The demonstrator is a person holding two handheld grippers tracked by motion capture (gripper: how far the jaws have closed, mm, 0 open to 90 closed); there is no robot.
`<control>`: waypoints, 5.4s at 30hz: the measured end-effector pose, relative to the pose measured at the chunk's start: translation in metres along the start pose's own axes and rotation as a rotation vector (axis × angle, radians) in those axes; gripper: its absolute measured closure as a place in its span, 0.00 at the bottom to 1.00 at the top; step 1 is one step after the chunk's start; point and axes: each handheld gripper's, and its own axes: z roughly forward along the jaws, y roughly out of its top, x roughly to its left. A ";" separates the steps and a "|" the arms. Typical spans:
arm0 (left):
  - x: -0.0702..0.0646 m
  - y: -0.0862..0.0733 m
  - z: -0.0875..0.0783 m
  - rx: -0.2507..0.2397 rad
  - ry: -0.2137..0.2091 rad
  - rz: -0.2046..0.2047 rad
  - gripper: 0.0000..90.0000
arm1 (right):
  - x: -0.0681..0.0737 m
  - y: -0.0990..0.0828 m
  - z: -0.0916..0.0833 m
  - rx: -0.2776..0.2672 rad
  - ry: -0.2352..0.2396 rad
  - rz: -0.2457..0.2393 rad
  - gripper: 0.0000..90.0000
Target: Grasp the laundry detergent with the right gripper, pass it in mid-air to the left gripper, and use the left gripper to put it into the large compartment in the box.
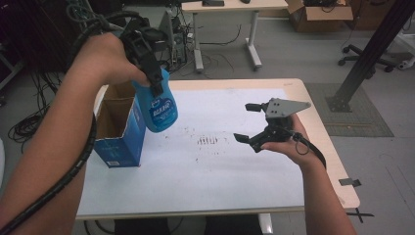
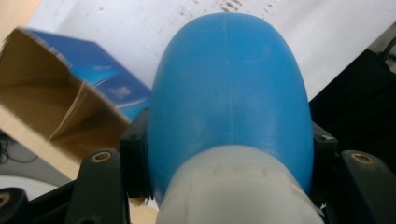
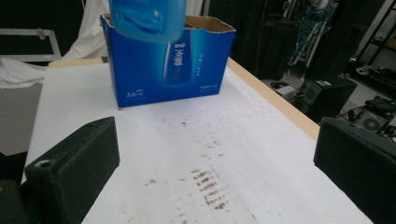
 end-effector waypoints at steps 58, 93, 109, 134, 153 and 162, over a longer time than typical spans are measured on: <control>0.102 -0.075 -0.010 0.027 0.077 -0.553 0.43 | -0.026 0.064 0.015 0.654 0.205 -0.257 0.03; 0.097 -0.068 0.076 0.056 0.095 -0.624 0.43 | -0.025 0.062 0.019 0.706 0.234 -0.254 0.03; 0.100 -0.072 0.122 0.056 0.092 -0.635 0.43 | -0.024 0.058 0.019 0.715 0.237 -0.242 0.03; 0.103 -0.081 0.179 0.077 0.064 -0.637 0.43 | -0.023 0.056 0.020 0.723 0.245 -0.237 0.03; 0.105 -0.082 0.184 0.075 0.059 -0.636 0.43 | -0.023 0.053 0.018 0.721 0.245 -0.230 0.03; 0.105 -0.081 0.185 0.076 0.058 -0.638 0.43 | -0.024 0.052 0.017 0.740 0.250 -0.222 0.03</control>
